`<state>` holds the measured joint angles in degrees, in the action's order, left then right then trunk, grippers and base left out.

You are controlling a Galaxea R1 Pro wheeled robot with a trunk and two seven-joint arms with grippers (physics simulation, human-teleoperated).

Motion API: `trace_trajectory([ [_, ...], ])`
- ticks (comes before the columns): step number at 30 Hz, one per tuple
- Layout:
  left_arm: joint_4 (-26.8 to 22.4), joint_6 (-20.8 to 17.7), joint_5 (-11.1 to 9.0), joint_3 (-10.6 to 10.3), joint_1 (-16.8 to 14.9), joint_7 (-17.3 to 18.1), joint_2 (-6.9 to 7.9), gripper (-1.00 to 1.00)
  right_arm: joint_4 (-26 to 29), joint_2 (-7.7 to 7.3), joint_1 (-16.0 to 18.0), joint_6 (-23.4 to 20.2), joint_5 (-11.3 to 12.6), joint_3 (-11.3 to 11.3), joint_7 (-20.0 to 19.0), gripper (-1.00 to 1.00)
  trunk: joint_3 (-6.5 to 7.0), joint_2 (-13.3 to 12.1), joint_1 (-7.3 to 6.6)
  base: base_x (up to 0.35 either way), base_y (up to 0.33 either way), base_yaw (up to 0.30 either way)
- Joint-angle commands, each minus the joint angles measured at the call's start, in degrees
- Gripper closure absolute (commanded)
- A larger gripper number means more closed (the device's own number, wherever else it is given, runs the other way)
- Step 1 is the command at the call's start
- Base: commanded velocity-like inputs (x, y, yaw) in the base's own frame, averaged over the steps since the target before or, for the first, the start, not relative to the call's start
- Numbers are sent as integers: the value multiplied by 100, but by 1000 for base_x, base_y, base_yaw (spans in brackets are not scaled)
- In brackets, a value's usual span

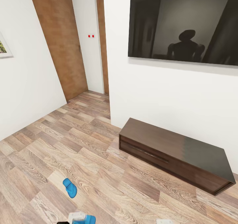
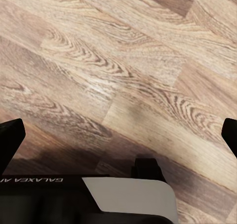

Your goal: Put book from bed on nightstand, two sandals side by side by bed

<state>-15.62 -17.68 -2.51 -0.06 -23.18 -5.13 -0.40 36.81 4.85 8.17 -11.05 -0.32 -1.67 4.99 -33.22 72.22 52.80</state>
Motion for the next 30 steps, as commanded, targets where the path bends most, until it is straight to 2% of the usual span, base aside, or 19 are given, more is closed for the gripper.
trace_trajectory([
  [1, -19, -126, -10, -1, -83, -19, 144, -100, 8, -2, 1, -38, -3, -18, 31, -100, -5, 3, 0, 0, 0, 0],
  [4, -24, -302, 36, -12, -282, -12, 339, -100, 4, -2, 1, -35, -3, -18, 28, -100, -5, 3, 0, 0, 0, 0],
  [5, -25, -394, 96, -39, -424, -10, 463, -100, 3, -2, 1, -33, -3, -18, 22, -100, -5, 3, 0, 0, 0, 0],
  [8, -27, -482, 343, -152, -615, -6, 620, -100, 2, -5, 1, -31, -3, -18, 12, -100, -5, 3, 0, 0, 0, 0],
  [9, -28, -518, 655, -280, -721, -1, 690, -100, 2, -7, 1, -30, -3, -18, 5, -100, -5, 3, 0, 0, 0, 0],
  [11, -28, -543, 1078, -432, -802, 22, 734, -100, 2, -8, 1, -30, -3, -18, 1, -100, -5, 3, 0, 0, 0, 0],
  [12, -27, -559, 1578, -585, -856, 77, 758, -100, 1, -9, 1, -30, -3, -18, -2, -100, -5, 3, 0, 0, 0, 0],
  [15, -23, -569, 2369, -771, -902, 229, 775, -100, 1, -10, 1, -29, -3, -18, -6, -100, -5, 3, 0, 0, 0, 0],
  [16, -22, -566, 2866, -846, -920, 374, 781, -100, 1, -10, 1, -29, -3, -18, -8, -100, -5, 3, 0, 0, 0, 0],
  [20, -21, -547, 3685, -931, -939, 760, 783, -100, 1, -10, 1, -29, -3, -18, -12, -100, -5, 3, 0, 0, 0, 0],
  [21, -21, -539, 4001, -966, -943, 982, 776, -100, 1, -10, 1, -29, -3, -18, -13, -100, -5, 3, 0, 0, 0, 0],
  [24, -20, -536, 4408, -1030, -947, 1291, 745, -100, 1, -10, 1, -29, -3, -18, -14, -100, -5, 3, 0, 0, 0, 0],
  [25, -20, -541, 4643, -1078, -949, 1450, 713, -100, 1, -10, 1, -29, -3, -18, -13, -100, -5, 3, 0, 0, 0, 0],
  [29, -22, -559, 5053, -1141, -950, 1668, 626, -100, 0, -10, 1, -29, -3, -18, -12, -100, -5, 3, 0, 0, 0, 0],
  [30, -21, -566, 5102, -1149, -951, 1691, 609, -100, 0, -10, 1, -29, -3, -18, -13, -100, -5, 3, 0, 0, 0, 0],
])
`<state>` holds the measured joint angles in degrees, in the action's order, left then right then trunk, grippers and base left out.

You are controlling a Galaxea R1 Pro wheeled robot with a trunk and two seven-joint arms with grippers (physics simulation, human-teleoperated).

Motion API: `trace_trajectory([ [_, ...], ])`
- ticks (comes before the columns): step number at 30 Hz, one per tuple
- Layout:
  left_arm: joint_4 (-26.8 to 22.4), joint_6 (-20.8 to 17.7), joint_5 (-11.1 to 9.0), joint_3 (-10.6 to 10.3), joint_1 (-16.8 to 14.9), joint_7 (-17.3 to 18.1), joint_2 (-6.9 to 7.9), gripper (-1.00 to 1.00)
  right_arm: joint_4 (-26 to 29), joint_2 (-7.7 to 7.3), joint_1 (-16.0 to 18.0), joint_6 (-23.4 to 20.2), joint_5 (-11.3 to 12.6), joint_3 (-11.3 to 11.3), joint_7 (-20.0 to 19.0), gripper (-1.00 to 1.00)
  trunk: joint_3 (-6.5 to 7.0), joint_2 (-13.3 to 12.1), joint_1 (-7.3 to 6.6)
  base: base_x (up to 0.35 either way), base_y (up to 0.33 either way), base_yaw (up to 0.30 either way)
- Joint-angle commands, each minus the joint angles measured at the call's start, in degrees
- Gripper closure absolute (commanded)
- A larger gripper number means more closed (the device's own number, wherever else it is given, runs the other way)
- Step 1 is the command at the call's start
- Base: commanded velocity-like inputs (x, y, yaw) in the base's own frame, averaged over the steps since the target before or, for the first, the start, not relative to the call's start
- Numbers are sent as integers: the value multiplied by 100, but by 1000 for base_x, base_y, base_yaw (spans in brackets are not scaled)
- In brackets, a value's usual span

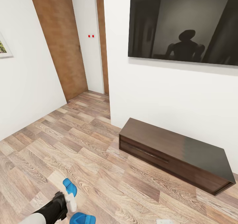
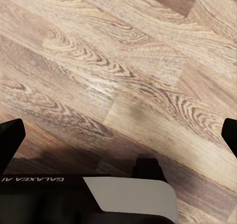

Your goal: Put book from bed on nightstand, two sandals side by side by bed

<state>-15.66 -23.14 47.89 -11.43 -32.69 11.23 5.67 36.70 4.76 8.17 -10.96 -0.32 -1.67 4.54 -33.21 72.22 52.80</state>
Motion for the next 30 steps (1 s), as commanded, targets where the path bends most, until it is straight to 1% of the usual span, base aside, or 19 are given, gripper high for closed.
trace_trajectory([
  [1, -17, -28, 103, -18, 0, 72, -19, -100, 12, -1, 1, -38, -3, -18, 34, -100, -5, 3, 0, 0, 0, 0],
  [2, -17, -36, 135, -25, 0, 86, -44, -100, 12, -1, 1, -38, -3, -18, 33, -100, -5, 3, 0, 0, 0, 0],
  [3, -17, -49, 197, -35, 0, 106, -105, -100, 12, -3, 1, -38, -3, -18, 34, -100, -5, 3, 0, 0, 0, 0],
  [6, -6, -63, 350, -48, 0, 126, -207, -100, 12, -2, 1, -38, -3, -18, 36, -100, -59, 123, 66, 0, 0, 0],
  [7, 0, -74, 519, -53, 0, 138, -259, -100, 12, -2, 1, -38, -3, -18, 34, -100, -77, 164, 88, 0, 0, 0],
  [10, 8, -138, 854, -54, 0, 194, -311, -100, 12, -2, 1, -36, -3, -18, 33, -100, -131, 284, 154, 0, 0, 0],
  [11, 12, -218, 1083, -53, 0, 298, -339, -100, 12, -2, 1, -37, -3, -18, 32, -100, -149, 324, 176, 0, 0, 0],
  [14, 3, -336, 1394, -53, 0, 559, -366, -100, 12, -6, 1, -37, -3, -18, 31, -100, -203, 444, 242, 0, 0, 0],
  [15, -5, -388, 1566, -55, 0, 758, -378, -100, 12, -7, 1, -38, -3, -18, 31, -100, -221, 484, 264, 0, 0, 0],
  [17, -24, -423, 1707, -57, -4, 938, -386, -100, 12, -12, 1, -38, -3, -18, 30, -100, -257, 565, 307, 0, 0, 0],
  [18, -78, -447, 1813, -59, -9, 1074, -389, -100, 12, -16, 1, -35, -3, -18, 30, -100, -275, 605, 329, 0, 0, 0],
  [22, -301, -476, 1963, -60, -15, 1252, -391, -100, 13, -27, 1, -20, 1, -18, 28, -100, -346, 765, 417, 0, 0, 0],
  [27, -433, -486, 2024, -67, -20, 1372, -385, -100, 83, -41, -1, -10, 18, -10, -25, -100, -436, 966, 527, 0, 0, 0],
  [30, -466, -488, 2042, -69, -24, 1447, -388, -100, 123, -43, -1, -16, 35, 2, -177, -100, -490, 1086, 593, 0, 0, 0],
])
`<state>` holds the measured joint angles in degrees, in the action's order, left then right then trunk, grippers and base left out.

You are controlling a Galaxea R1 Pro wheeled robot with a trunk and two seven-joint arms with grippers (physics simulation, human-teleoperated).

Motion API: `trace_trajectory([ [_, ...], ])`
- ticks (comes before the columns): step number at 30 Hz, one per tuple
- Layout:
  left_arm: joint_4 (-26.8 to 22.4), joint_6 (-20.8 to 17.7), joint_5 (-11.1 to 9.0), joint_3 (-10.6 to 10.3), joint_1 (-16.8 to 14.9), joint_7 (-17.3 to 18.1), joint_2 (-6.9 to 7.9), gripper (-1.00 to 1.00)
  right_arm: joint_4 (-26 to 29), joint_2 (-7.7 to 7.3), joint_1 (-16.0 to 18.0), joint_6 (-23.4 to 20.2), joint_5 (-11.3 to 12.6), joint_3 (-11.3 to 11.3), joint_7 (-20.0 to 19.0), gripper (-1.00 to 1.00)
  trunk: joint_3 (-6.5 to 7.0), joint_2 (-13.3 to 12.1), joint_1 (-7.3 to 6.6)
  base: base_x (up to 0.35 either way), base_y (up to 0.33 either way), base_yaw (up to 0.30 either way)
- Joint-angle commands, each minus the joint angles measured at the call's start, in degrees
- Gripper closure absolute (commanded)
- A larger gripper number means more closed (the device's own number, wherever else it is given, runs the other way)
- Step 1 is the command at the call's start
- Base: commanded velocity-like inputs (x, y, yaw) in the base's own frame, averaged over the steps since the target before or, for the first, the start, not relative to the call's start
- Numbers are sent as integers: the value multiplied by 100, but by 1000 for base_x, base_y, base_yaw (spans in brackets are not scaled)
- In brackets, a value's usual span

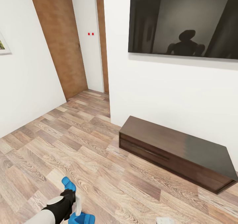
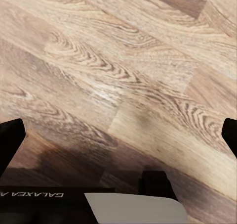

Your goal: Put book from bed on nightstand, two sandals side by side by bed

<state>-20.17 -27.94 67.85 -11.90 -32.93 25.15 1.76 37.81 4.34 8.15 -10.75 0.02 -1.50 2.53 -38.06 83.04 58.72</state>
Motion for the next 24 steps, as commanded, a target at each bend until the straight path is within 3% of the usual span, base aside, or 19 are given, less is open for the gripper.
trace_trajectory([
  [1, -20, -9, 51, -22, -1, 67, 2, -100, 38, -2, -1, -55, 1, -7, -27, -100, -24, 44, 22, 0, 0, 0],
  [7, -151, -13, 246, -20, -17, 131, 2, -100, 736, 4, -2, -558, 11, 44, -194, -100, -132, 285, 154, 0, 0, 0],
  [12, -337, -17, 386, -16, -27, 359, 7, -100, 1936, -2, 142, -1713, -8, 56, -176, -100, -221, 486, 264, 0, 0, 0],
  [15, -380, -16, 404, -13, -28, 395, 8, -100, 2229, -3, 416, -2098, -22, 50, -143, -100, -275, 606, 330, 0, 0, 0],
  [20, -433, -6, 416, -4, -30, 319, -3, -100, 1791, -28, 1355, -2422, -8, 31, -207, -100, -365, 806, 440, 0, 0, 0],
  [24, -442, -7, 419, 2, -30, -27, -56, -100, 1292, -38, 1747, -2476, -25, 12, -287, -100, -437, 967, 528, 0, 0, 0],
])
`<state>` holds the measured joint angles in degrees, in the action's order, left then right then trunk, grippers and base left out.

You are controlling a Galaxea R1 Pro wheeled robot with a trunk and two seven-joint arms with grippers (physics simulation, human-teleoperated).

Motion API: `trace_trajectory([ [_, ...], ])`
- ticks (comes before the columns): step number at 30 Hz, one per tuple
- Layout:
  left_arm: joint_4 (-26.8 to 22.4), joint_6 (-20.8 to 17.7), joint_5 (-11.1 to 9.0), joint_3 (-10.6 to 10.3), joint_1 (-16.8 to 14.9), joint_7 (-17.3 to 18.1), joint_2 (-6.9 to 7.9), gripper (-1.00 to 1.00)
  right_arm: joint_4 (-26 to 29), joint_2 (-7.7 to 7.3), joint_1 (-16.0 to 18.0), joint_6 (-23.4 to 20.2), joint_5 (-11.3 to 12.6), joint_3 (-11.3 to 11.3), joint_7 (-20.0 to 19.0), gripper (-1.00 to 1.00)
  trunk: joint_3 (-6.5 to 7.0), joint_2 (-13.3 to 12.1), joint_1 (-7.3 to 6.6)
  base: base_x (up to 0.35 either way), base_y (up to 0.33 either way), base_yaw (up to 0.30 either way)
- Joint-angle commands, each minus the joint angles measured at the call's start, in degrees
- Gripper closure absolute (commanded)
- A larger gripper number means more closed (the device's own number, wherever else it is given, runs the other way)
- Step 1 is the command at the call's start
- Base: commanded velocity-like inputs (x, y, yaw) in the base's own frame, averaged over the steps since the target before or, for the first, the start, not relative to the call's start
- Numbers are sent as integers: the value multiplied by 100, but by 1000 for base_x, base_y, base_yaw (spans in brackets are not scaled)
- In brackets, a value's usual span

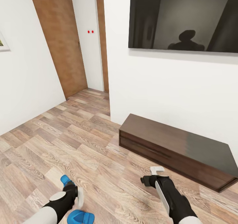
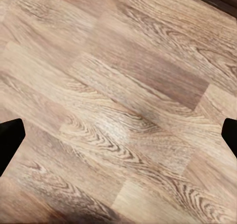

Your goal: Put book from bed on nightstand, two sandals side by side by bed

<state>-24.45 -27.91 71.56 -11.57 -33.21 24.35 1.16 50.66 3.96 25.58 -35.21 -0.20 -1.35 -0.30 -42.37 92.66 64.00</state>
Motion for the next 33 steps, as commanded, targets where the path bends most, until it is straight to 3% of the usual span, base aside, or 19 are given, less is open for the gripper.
trace_trajectory([
  [1, -4, -11, 48, -29, -1, -29, -13, -100, -45, -4, 45, -35, -4, -5, -13, -100, -24, 44, 22, 0, 0, 0],
  [7, 51, -13, 52, -30, -1, -394, -112, -100, -151, -161, 203, -64, -7, -6, -148, -100, -132, 285, 154, 0, 0, 0],
  [16, 195, -4, 58, -51, 5, -484, -124, -100, -62, -411, 235, -114, 1, 8, -480, -100, -293, 646, 352, 0, 0, 0],
  [24, 393, 4, 50, -45, 6, -490, -98, -100, 128, -438, 237, -212, 1, 12, -466, -100, -437, 967, 527, 0, 0, 0],
  [33, 401, 4, 44, -25, 6, -478, -100, -100, 1016, -431, 237, -322, 2, -8, -456, -100, -598, 1328, 725, 0, 0, 0],
])
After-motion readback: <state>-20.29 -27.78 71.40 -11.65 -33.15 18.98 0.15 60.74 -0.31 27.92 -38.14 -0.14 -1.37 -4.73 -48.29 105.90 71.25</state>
